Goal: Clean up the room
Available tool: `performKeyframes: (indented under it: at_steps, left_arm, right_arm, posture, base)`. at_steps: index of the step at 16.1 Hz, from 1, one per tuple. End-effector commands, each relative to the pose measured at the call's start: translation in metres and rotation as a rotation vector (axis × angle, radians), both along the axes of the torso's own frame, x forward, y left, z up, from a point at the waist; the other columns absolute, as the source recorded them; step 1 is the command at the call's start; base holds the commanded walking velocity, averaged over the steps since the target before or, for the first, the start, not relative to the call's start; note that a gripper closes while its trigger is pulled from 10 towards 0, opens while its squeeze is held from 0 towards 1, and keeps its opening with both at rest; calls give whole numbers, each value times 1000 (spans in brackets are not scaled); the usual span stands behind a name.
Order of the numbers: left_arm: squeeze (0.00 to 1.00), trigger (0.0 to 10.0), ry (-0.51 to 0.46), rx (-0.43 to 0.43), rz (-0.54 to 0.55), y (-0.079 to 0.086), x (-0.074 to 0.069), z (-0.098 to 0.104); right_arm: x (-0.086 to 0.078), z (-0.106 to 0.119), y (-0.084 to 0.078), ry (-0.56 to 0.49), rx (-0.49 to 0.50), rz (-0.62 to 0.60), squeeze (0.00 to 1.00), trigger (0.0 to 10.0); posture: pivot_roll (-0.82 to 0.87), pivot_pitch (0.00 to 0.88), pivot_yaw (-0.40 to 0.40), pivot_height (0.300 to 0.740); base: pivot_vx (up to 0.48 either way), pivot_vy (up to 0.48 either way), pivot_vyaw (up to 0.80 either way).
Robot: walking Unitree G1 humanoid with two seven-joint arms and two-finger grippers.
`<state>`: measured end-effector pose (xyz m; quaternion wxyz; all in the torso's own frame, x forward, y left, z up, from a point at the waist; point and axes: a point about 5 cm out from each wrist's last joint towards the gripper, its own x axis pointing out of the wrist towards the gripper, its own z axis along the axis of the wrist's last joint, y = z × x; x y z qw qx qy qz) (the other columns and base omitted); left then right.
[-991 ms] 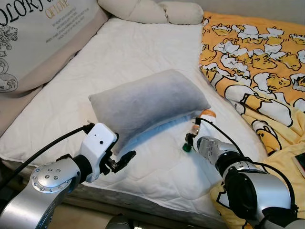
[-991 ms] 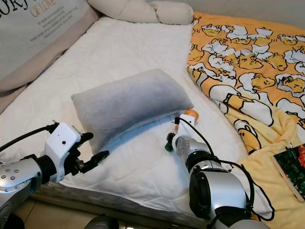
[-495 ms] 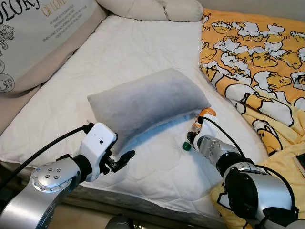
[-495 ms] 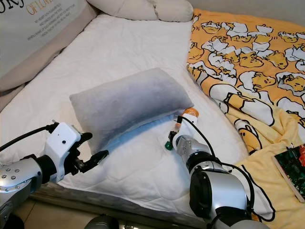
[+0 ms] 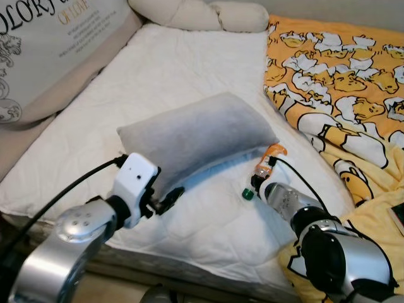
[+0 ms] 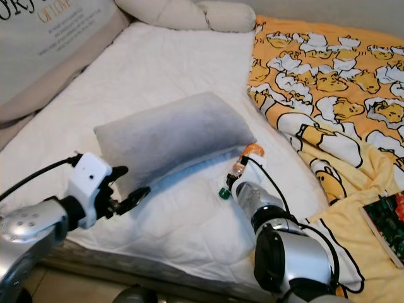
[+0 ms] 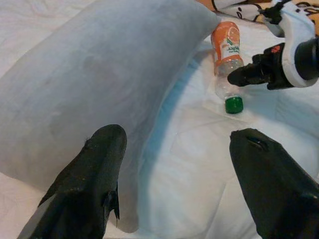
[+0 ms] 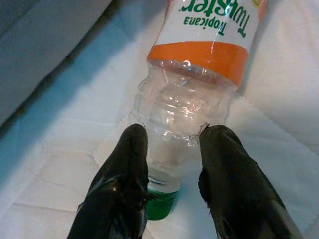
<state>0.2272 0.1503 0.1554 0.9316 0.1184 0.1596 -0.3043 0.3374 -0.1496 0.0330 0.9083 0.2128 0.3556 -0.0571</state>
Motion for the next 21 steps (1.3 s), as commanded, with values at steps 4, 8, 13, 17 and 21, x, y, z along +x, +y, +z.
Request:
performKeyframes:
  at_steps: [4, 8, 13, 17, 21]
  left_arm:
    - [0, 10000, -35, -10, 19, -3, 10, 0]
    - [0, 10000, -47, -11, 28, -3, 14, -1]
    - [0, 10000, -61, -35, 72, 2, 14, 1]
    - [0, 10000, -63, -38, 78, 2, 16, 1]
    - [0, 10000, -64, -32, 77, 4, 16, 1]
  right_arm:
    - [2, 4, -11, -39, 18, -9, 0, 0]
    - [7, 11, -8, -67, -24, 31, 0, 0]
    - [20, 31, -23, -189, -102, -55, 0, 0]
    - [23, 37, -28, -231, -113, -74, 0, 0]
    - [28, 42, -20, -236, -144, 24, 1000, 10000]
  posture:
    - [105, 0, 25, 740]
    - [105, 0, 18, 740]
    - [119, 0, -6, 740]
    - [117, 0, -6, 740]
    - [121, 0, -4, 740]
  base:
    - [0, 0, 0]
    - [0, 0, 0]
    - [0, 0, 0]
    - [0, 0, 0]
    - [0, 0, 0]
